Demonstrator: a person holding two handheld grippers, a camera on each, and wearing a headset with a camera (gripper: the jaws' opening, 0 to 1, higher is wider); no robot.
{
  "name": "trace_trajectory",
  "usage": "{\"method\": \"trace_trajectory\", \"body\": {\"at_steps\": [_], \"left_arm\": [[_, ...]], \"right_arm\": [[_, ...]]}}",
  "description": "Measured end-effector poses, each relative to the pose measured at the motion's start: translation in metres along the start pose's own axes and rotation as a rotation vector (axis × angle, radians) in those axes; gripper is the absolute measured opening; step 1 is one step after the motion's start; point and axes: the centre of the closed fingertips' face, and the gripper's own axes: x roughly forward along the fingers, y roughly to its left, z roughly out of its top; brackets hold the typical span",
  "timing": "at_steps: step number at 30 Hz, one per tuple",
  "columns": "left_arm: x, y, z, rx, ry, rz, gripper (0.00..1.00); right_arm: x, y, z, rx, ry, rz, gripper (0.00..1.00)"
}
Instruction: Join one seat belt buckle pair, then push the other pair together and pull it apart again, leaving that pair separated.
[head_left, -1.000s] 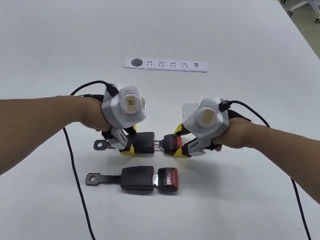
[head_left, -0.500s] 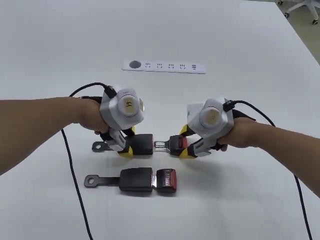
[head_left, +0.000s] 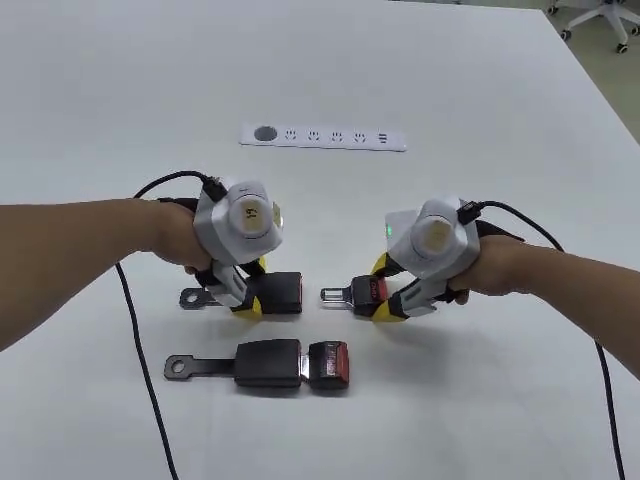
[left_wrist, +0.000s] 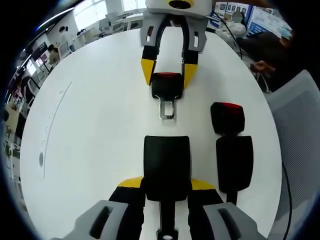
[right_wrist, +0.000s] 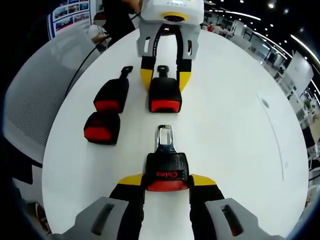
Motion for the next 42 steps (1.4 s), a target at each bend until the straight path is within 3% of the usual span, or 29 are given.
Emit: {"method": "trace_trajectory", "body": {"at_steps": [18,29,42], "left_arm": [[-0.002,-0.003,0.002,0.011,-0.006,0.007,0.33],[-0.001,0.002,0.0,0.019,-0.013,0.022,0.33],[-0.008,0.002,0.001,0.0,-0.031,0.057,0.36]], "right_arm": [[-0.012,0.002,-0.023,0.003,0.031,0.018,0.31],[-0.013,0.002,-0.024,0.003,0.032,0.015,0.32],[-0.019,-0.002,-0.028,-0.022,0.044,-0.026,0.44]]}}
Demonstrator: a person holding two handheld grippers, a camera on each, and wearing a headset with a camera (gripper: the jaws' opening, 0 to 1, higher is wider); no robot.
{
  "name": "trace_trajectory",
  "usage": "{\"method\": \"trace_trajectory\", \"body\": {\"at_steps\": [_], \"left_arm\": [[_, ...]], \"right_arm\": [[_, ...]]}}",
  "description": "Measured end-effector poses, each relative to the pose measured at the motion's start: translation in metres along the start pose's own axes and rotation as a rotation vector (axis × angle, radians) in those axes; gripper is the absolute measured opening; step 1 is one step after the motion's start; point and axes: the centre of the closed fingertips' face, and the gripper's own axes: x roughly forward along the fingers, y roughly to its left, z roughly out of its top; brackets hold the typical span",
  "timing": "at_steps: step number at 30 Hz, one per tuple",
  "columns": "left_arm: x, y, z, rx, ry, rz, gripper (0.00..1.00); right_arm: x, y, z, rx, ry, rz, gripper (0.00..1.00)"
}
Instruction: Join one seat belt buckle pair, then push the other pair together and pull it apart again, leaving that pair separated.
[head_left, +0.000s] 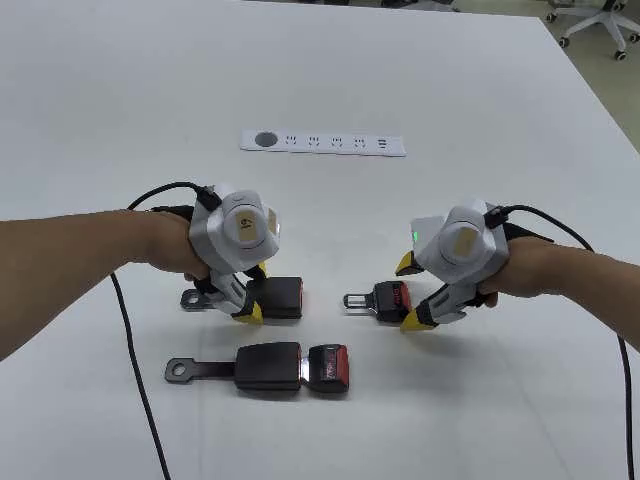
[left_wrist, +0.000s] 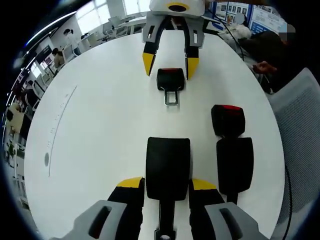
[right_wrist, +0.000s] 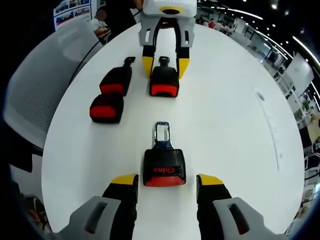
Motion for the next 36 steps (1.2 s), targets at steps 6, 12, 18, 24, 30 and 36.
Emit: {"method": "trace_trajectory", "body": {"at_steps": [6,12,18,24,30,36], "left_arm": [[-0.006,0.0,-0.002,-0.011,-0.013,0.014,0.38],[-0.017,-0.004,-0.005,-0.048,-0.038,0.029,0.4],[-0.034,-0.002,-0.006,-0.143,-0.131,0.067,0.42],[-0.049,-0.009,-0.013,-0.225,-0.206,0.09,0.48],[-0.058,-0.022,-0.019,-0.305,-0.273,0.118,0.54],[-0.067,-0.029,-0.027,-0.347,-0.342,0.173,0.6]], "right_arm": [[-0.012,0.0,0.001,0.012,-0.015,-0.018,0.47],[-0.017,0.001,-0.003,0.037,-0.032,-0.026,0.52],[-0.025,0.006,-0.005,0.066,-0.051,-0.047,0.57],[-0.029,0.012,-0.006,0.107,-0.082,-0.059,0.62],[-0.033,0.019,-0.005,0.175,-0.136,-0.082,0.67],[-0.036,0.029,-0.002,0.226,-0.184,-0.102,0.73]]}}
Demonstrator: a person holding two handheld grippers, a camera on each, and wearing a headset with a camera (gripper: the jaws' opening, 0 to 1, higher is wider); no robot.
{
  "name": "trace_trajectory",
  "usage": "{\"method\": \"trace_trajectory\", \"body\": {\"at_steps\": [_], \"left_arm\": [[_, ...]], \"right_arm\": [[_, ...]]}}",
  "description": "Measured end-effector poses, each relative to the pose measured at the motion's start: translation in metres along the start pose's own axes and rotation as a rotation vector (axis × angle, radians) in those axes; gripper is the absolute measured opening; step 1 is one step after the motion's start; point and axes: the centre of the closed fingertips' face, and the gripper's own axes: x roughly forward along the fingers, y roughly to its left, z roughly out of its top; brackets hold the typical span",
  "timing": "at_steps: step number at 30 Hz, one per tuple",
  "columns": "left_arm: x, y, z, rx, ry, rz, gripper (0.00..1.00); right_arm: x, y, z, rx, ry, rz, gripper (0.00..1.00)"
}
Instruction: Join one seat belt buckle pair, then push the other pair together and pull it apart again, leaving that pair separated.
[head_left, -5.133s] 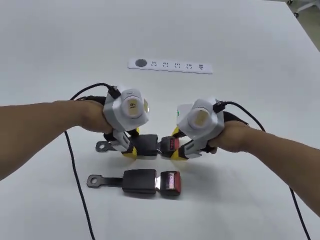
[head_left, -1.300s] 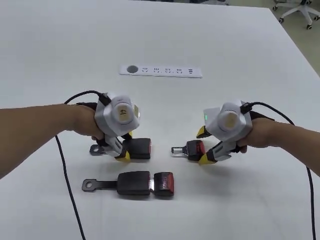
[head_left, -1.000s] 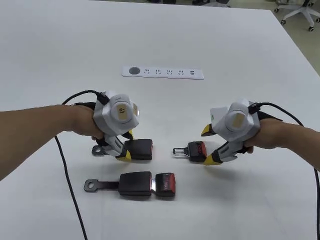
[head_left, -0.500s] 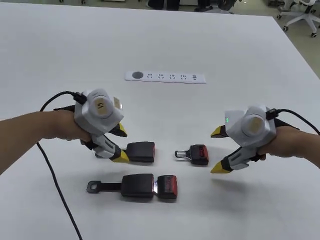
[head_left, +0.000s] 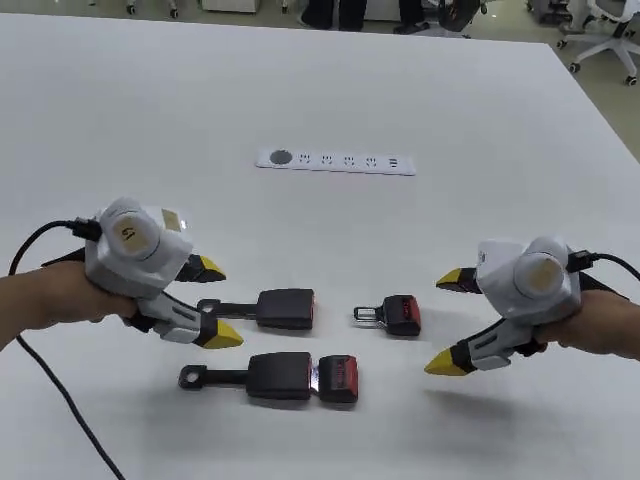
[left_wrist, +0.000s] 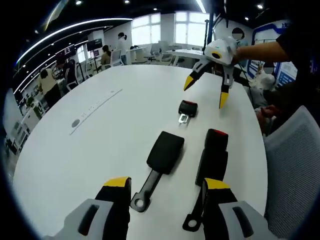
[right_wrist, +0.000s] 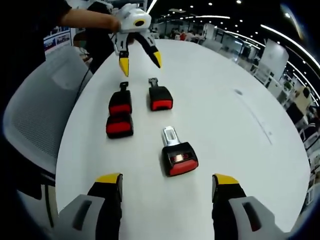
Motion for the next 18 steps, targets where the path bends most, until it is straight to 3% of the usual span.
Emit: {"method": "trace_trajectory", "body": {"at_steps": [6,12,18], "left_arm": [[-0.015,-0.003,-0.01,-0.064,-0.065,0.043,0.65],[-0.024,-0.019,-0.021,-0.111,-0.104,0.073,0.72],[-0.03,-0.022,-0.038,-0.16,-0.148,0.125,0.81]], "right_arm": [[-0.005,0.01,0.001,0.044,-0.052,-0.033,0.8],[-0.007,0.021,0.002,0.088,-0.094,-0.059,0.88],[-0.009,0.027,0.003,0.134,-0.149,-0.132,0.92]]}}
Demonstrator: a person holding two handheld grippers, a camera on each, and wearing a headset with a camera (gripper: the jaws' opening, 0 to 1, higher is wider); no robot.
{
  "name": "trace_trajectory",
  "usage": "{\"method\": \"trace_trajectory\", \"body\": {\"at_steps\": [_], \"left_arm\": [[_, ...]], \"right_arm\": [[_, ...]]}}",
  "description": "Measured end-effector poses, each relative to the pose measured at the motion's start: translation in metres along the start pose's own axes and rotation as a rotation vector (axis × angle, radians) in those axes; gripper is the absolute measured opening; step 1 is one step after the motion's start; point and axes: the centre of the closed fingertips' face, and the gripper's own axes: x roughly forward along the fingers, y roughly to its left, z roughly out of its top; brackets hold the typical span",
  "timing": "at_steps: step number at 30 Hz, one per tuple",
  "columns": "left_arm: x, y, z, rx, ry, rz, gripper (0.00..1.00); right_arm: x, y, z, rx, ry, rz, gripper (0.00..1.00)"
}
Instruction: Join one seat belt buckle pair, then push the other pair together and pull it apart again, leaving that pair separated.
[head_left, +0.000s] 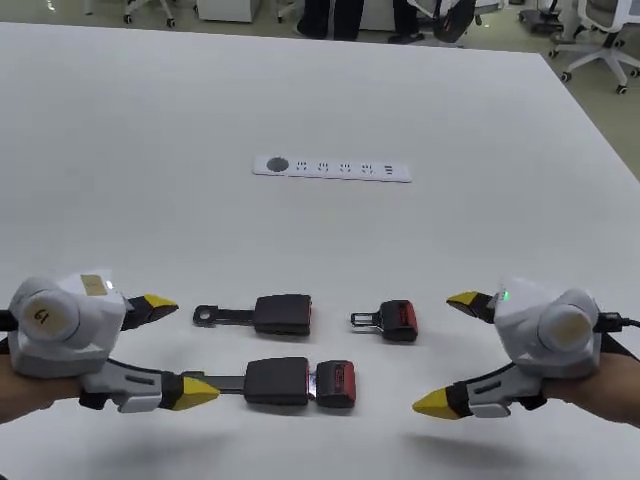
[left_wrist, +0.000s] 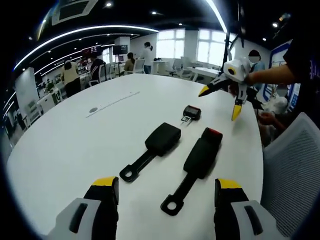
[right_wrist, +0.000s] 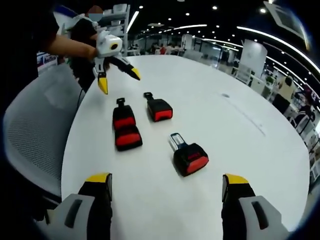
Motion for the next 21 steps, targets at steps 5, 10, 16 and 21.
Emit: {"method": "trace_trajectory", "body": {"at_steps": [5,10,16,21], "left_arm": [[-0.006,-0.005,-0.004,-0.029,-0.043,0.034,0.86],[-0.008,-0.004,-0.011,-0.069,-0.047,0.061,0.87],[-0.01,-0.017,-0.008,-0.063,-0.08,0.09,0.93],[-0.013,-0.017,-0.008,-0.09,-0.096,0.104,0.93]], "right_arm": [[-0.004,0.011,0.002,0.05,-0.055,-0.035,0.95],[-0.009,0.024,0.002,0.089,-0.068,-0.057,0.96],[-0.016,0.034,0.008,0.129,-0.1,-0.096,0.98],[-0.019,0.035,0.008,0.148,-0.105,-0.119,0.98]]}}
